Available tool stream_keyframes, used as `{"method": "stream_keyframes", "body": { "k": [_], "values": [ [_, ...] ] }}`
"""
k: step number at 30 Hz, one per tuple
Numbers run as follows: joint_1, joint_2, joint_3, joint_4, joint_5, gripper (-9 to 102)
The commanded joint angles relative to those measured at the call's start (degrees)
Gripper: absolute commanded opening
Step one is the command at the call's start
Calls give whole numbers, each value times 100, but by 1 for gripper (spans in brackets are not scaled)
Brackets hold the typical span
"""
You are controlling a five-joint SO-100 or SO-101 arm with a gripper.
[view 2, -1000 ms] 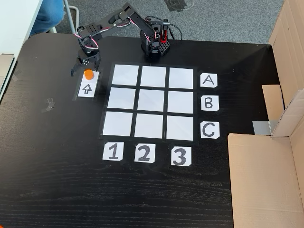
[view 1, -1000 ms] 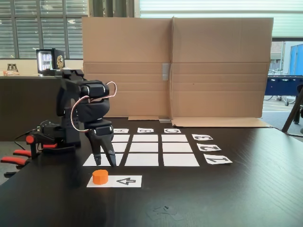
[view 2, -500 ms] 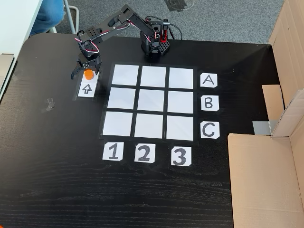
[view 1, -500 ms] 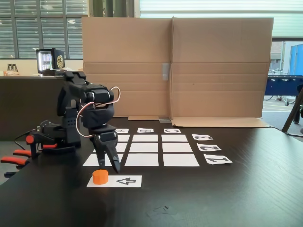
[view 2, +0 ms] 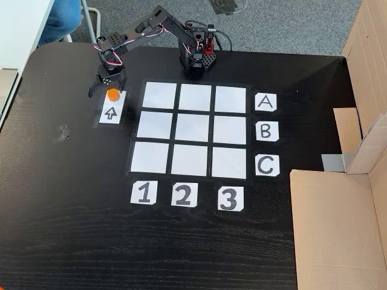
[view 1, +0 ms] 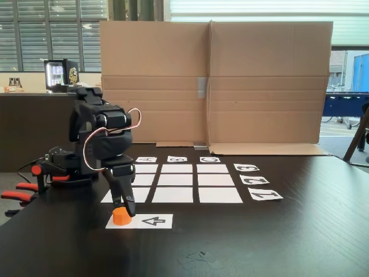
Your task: Pick up the round, orange token and place it in the grid on square B3.
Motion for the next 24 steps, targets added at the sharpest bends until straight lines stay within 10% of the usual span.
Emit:
{"method": "stream_keyframes", "body": {
  "k": [1, 8, 13, 24],
  "values": [
    [62, 44, -229, -53, 35, 50],
    [35, -35, -352, -62, 26, 50],
    [53, -123, -422, -79, 35, -1],
    [264, -70, -475, -149, -176, -1]
  ]
}}
